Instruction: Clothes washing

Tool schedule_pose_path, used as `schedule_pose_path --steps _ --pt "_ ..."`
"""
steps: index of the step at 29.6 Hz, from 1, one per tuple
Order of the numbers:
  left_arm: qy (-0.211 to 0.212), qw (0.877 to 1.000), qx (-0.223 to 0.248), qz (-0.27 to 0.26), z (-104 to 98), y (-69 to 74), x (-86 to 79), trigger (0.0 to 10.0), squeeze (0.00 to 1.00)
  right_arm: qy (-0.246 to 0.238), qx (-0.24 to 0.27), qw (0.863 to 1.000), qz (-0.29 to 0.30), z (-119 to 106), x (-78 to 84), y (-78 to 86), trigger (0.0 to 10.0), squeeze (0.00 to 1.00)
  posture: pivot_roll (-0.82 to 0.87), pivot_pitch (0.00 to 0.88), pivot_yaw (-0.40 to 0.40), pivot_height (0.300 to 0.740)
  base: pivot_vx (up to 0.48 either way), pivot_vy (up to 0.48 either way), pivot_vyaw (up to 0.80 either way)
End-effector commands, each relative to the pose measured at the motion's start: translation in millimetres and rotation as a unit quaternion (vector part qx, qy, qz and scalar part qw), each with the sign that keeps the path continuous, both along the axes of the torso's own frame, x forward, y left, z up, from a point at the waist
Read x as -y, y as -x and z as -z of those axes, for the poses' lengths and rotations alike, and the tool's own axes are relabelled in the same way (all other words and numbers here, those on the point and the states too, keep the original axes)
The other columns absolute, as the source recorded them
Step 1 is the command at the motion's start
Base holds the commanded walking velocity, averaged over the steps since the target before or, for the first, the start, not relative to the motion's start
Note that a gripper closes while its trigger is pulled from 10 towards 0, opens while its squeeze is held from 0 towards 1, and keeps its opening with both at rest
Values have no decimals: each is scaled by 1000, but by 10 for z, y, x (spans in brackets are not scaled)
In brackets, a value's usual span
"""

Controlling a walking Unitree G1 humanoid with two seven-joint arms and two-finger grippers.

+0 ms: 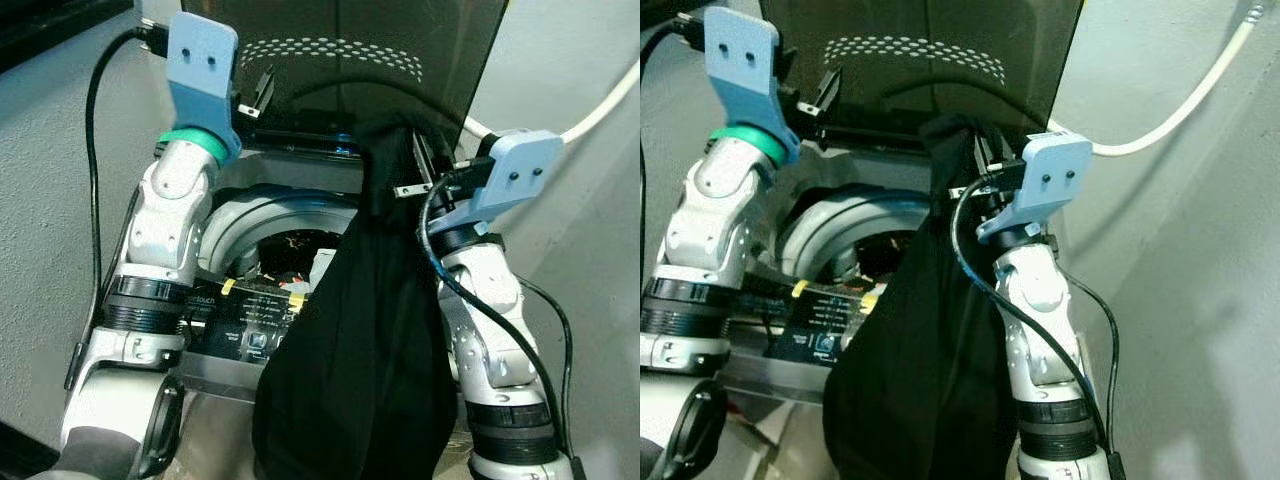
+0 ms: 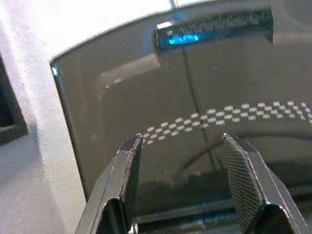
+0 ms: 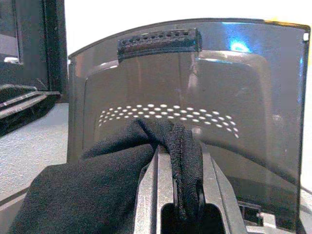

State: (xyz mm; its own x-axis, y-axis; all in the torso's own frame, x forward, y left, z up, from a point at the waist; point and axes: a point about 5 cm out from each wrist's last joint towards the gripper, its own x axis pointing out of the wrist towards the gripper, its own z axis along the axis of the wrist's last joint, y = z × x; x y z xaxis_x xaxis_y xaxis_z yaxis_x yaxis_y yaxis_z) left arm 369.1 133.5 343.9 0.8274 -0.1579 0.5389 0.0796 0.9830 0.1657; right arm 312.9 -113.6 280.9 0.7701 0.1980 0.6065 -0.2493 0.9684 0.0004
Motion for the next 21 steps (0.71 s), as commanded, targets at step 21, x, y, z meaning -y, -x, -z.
schedule_pose_path --steps 21 --pt "26 999 -14 -14 -2 24 -114 10000 0 -1 -13 1000 2 51 13 -31 10000 0 113 12 28 724 0 400 0"
